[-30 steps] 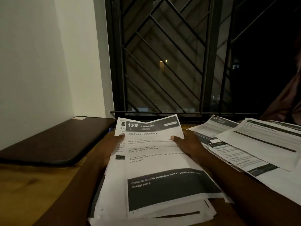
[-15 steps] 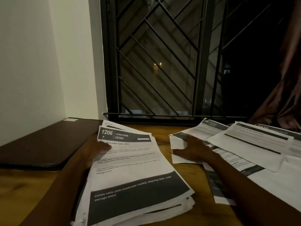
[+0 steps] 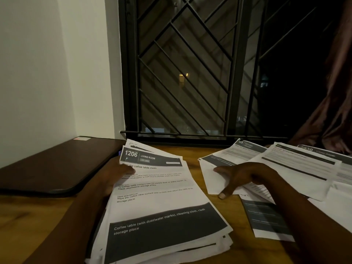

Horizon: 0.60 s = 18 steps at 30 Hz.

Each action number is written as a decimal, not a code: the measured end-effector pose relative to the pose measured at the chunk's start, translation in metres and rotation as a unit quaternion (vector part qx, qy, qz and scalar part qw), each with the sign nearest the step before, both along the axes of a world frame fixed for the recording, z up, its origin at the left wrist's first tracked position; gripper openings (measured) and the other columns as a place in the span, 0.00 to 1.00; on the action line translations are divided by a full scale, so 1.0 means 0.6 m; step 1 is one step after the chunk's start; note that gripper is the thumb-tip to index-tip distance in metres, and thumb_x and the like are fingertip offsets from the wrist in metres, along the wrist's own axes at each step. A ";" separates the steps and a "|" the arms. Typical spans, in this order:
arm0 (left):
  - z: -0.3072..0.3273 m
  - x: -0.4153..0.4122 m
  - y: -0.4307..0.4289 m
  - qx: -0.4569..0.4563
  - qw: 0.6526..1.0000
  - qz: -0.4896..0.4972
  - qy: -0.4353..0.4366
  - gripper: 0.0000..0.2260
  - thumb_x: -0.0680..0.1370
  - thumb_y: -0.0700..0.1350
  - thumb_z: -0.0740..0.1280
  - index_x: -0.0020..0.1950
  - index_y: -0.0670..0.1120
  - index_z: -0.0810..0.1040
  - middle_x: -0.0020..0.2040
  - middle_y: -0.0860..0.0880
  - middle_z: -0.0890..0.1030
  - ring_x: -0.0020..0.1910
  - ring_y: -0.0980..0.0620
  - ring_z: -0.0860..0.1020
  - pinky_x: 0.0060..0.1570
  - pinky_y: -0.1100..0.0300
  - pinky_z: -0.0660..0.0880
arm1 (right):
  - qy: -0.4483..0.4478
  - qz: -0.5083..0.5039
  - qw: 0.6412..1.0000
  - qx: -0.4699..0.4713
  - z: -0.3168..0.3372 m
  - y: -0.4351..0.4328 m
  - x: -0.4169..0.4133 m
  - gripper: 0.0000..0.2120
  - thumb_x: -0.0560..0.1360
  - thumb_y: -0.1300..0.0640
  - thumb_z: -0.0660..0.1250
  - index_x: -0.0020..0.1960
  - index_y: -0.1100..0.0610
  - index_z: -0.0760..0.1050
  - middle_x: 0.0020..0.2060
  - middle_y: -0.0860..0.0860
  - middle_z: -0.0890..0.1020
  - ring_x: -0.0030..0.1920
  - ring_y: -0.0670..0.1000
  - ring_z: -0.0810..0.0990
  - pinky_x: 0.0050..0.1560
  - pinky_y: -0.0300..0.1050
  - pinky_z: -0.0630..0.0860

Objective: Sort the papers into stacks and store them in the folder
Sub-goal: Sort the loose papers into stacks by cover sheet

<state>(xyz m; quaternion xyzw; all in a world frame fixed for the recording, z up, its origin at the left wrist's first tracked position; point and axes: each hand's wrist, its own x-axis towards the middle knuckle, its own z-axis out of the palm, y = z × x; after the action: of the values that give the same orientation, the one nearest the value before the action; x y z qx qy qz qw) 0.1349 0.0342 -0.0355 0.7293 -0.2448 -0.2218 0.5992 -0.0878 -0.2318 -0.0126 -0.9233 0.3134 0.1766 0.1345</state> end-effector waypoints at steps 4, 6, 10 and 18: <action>0.001 -0.001 -0.001 0.003 1.000 -0.005 -0.001 0.10 0.75 0.30 0.66 0.50 0.43 0.78 0.53 0.36 0.82 0.53 0.36 0.80 0.63 0.38 0.72 | -0.119 0.030 0.989 -0.079 -0.017 -0.015 0.002 0.29 0.72 0.41 0.69 0.70 0.47 0.66 0.73 0.49 0.65 0.70 0.52 0.65 0.67 0.48 0.64; 0.000 -0.002 -0.002 0.004 1.000 -0.006 -0.004 0.10 0.75 0.30 0.66 0.49 0.43 0.78 0.52 0.37 0.82 0.51 0.38 0.80 0.63 0.39 0.72 | -0.108 -0.009 0.993 -0.043 -0.017 -0.017 0.004 0.37 0.67 0.35 0.70 0.71 0.45 0.63 0.74 0.48 0.63 0.71 0.53 0.63 0.69 0.51 0.63; -0.003 0.000 -0.006 0.010 1.000 -0.008 -0.005 0.09 0.75 0.30 0.67 0.50 0.43 0.78 0.50 0.39 0.83 0.52 0.37 0.79 0.63 0.39 0.71 | -0.050 -0.033 0.997 -0.043 -0.017 -0.014 0.004 0.64 0.47 0.20 0.65 0.76 0.46 0.52 0.77 0.49 0.56 0.75 0.56 0.57 0.72 0.56 0.61; -0.003 -0.003 -0.012 0.004 1.000 0.007 -0.012 0.09 0.75 0.30 0.68 0.48 0.43 0.78 0.47 0.40 0.83 0.46 0.41 0.80 0.59 0.43 0.74 | -0.334 -0.147 0.911 -0.190 -0.043 -0.038 -0.007 0.21 0.73 0.48 0.71 0.64 0.53 0.74 0.59 0.55 0.78 0.57 0.54 0.75 0.56 0.48 0.72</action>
<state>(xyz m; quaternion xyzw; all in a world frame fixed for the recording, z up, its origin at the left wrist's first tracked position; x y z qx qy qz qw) 0.1329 0.0267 -0.0374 0.7362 -0.2460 -0.2092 0.5948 -0.0918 -0.2546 -0.0386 -0.8799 0.4104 -0.2267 0.0777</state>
